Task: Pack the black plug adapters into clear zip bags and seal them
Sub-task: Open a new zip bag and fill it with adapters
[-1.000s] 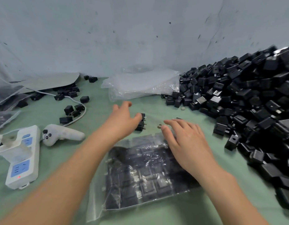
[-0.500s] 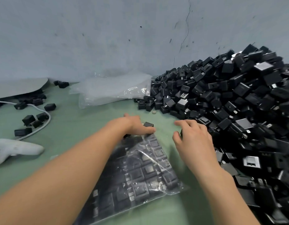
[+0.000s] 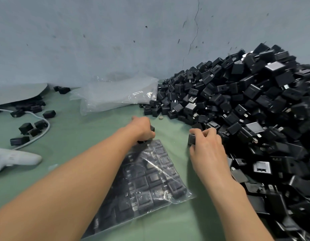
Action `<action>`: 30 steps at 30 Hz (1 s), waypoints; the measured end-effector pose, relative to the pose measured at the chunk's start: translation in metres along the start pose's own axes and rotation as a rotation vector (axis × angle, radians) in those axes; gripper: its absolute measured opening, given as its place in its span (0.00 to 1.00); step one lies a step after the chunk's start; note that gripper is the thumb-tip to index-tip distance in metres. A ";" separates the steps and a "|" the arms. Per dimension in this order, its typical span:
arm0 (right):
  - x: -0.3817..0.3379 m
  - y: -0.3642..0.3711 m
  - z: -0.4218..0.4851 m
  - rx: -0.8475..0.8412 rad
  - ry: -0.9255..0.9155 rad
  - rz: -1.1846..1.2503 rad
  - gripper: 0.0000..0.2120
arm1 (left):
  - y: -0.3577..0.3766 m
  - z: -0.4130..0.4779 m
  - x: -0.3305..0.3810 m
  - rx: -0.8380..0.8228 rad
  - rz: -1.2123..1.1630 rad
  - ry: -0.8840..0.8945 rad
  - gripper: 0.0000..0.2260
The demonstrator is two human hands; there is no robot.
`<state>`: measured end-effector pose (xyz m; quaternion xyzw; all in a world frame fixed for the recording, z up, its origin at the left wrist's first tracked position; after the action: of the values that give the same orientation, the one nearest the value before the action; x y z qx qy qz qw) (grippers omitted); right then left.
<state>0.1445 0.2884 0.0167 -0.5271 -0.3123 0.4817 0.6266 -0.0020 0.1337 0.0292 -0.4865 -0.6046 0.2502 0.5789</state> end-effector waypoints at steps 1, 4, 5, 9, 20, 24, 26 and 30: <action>0.001 0.001 0.001 0.001 0.009 0.000 0.24 | -0.001 0.001 -0.003 0.020 -0.023 -0.001 0.14; -0.001 0.006 0.002 -0.018 -0.006 -0.090 0.24 | -0.002 0.001 -0.011 0.069 -0.092 -0.006 0.15; -0.002 0.007 0.002 -0.014 -0.013 -0.120 0.23 | -0.003 0.001 -0.013 0.081 -0.132 -0.009 0.15; -0.003 0.006 0.002 0.042 -0.008 -0.137 0.20 | -0.014 -0.003 -0.017 0.158 -0.502 -0.014 0.15; -0.013 0.005 0.000 0.074 -0.011 -0.146 0.14 | -0.053 -0.080 -0.008 0.300 -1.223 0.217 0.08; -0.018 -0.001 -0.001 0.161 -0.019 0.025 0.14 | -0.066 -0.125 -0.028 0.367 -1.413 0.245 0.11; -0.021 -0.014 0.000 0.165 0.054 0.428 0.18 | -0.078 -0.149 -0.044 0.419 -1.489 0.244 0.15; -0.049 -0.028 -0.005 -0.163 0.308 1.434 0.13 | -0.102 -0.196 -0.080 0.540 -1.544 0.316 0.06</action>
<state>0.1395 0.2413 0.0478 -0.7083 0.1657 0.6688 0.1534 0.1405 -0.0286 0.1213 0.1909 -0.5991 -0.1521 0.7626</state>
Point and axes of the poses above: each hand's wrist, its own z-axis towards the middle knuckle, its own y-axis out of the palm, x = y × z, the point moved 5 cm from there along z, towards the middle knuckle, and after that the axes turned 15 degrees about -z, right-handed, at the moved point
